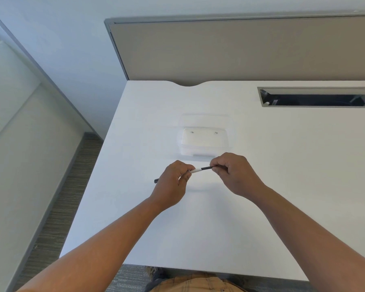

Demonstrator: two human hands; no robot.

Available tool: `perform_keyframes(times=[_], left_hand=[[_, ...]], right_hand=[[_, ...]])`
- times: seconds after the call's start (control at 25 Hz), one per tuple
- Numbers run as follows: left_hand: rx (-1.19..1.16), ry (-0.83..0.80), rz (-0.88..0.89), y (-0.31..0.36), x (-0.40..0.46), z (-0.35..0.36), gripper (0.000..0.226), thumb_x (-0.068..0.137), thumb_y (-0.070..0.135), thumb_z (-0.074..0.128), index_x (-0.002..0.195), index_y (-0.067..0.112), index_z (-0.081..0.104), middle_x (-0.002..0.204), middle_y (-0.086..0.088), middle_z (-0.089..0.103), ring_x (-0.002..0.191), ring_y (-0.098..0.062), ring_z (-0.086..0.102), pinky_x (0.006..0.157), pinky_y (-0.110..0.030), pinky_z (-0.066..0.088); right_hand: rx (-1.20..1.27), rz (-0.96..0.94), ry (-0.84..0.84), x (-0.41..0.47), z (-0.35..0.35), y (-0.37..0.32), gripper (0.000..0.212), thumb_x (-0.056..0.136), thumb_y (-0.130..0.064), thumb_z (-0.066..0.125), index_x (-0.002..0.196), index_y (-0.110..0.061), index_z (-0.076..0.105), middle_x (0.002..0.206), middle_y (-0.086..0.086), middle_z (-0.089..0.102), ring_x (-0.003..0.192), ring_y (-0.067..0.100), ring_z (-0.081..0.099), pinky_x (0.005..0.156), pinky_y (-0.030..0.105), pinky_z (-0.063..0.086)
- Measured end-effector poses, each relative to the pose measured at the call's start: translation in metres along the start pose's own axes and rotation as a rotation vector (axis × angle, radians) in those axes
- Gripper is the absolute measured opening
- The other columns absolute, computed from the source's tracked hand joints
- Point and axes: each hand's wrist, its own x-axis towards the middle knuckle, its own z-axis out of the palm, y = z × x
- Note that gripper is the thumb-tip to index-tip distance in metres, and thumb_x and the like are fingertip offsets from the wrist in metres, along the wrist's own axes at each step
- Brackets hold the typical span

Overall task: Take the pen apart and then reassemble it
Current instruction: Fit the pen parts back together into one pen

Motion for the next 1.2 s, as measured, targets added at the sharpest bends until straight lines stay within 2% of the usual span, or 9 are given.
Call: perform_keyframes(times=[0.16,0.28,0.4,0.52,0.68,0.84,0.96,1.04,1.2], left_hand=[[0.090,-0.030,0.074,0.004,-0.002,0.001,0.025,0.102,0.012,0.050,0.119,0.020,0.067,0.095,0.008,0.060,0.087,-0.011,0.053,0.074,-0.014,0.038],[0.113,-0.053,0.068,0.006,-0.001,0.000,0.027,0.101,0.010,0.051,0.121,0.019,0.067,0.092,0.007,0.064,0.086,-0.013,0.055,0.073,-0.023,0.040],[0.115,-0.058,0.053,0.007,-0.001,-0.002,0.029,0.101,0.014,0.049,0.124,0.022,0.066,0.086,0.013,0.059,0.081,-0.004,0.050,0.067,-0.013,0.035],[0.108,-0.059,0.044,0.010,0.001,-0.003,0.030,0.103,0.021,0.048,0.126,0.029,0.066,0.081,0.016,0.054,0.079,0.000,0.052,0.062,-0.010,0.031],[0.130,-0.091,0.066,0.015,0.003,-0.003,0.034,0.103,0.019,0.050,0.127,0.036,0.067,0.082,0.011,0.058,0.078,-0.008,0.053,0.055,-0.009,0.031],[0.164,-0.120,0.078,0.020,0.003,-0.002,0.040,0.100,0.014,0.048,0.128,0.037,0.067,0.080,0.015,0.055,0.079,0.004,0.051,0.056,-0.006,0.036],[0.185,-0.112,0.063,0.021,0.003,-0.003,0.039,0.101,0.019,0.047,0.127,0.043,0.063,0.077,0.015,0.053,0.077,0.009,0.051,0.054,-0.013,0.028],[0.205,-0.110,0.077,0.023,0.003,-0.004,0.036,0.101,0.023,0.046,0.126,0.044,0.062,0.075,0.016,0.052,0.075,0.008,0.051,0.054,-0.017,0.027],[0.253,-0.106,0.112,0.027,0.003,-0.005,0.036,0.100,0.022,0.048,0.125,0.041,0.065,0.078,0.016,0.053,0.073,-0.003,0.047,0.056,-0.021,0.031]], right_hand=[[0.017,0.061,-0.036,-0.001,0.006,0.002,0.020,0.099,-0.016,0.055,0.084,-0.019,0.067,0.078,0.002,0.062,0.064,0.011,0.048,0.062,0.030,0.040],[0.070,0.131,-0.070,0.000,0.007,0.009,0.027,0.101,-0.021,0.054,0.075,-0.025,0.062,0.065,-0.007,0.052,0.055,0.008,0.039,0.055,0.027,0.035],[0.212,0.163,-0.044,-0.002,0.008,0.010,0.013,0.095,-0.017,0.067,0.087,-0.027,0.072,0.068,-0.010,0.058,0.058,0.002,0.048,0.058,0.017,0.043],[0.295,0.163,0.021,-0.004,0.009,0.008,0.014,0.090,-0.009,0.072,0.093,-0.023,0.074,0.072,-0.005,0.064,0.061,0.002,0.051,0.061,0.012,0.043],[0.231,0.211,-0.038,-0.004,0.014,0.006,0.015,0.096,-0.019,0.064,0.083,-0.019,0.070,0.059,-0.016,0.056,0.053,0.003,0.045,0.052,0.013,0.037],[0.251,0.280,-0.101,-0.005,0.013,0.005,0.030,0.101,-0.036,0.057,0.082,-0.016,0.070,0.068,-0.006,0.062,0.060,0.011,0.049,0.049,0.012,0.038],[0.360,0.214,-0.044,-0.010,0.010,0.004,0.005,0.091,-0.023,0.073,0.090,-0.019,0.070,0.070,-0.009,0.059,0.060,0.007,0.049,0.056,0.016,0.043],[0.389,0.184,-0.021,-0.012,0.009,0.005,0.009,0.089,-0.014,0.075,0.088,-0.022,0.070,0.068,-0.013,0.060,0.059,0.005,0.050,0.057,0.017,0.043],[0.292,0.220,-0.060,-0.012,0.011,0.004,0.015,0.095,-0.022,0.065,0.080,-0.024,0.068,0.070,-0.003,0.067,0.060,0.008,0.051,0.059,0.025,0.045]])
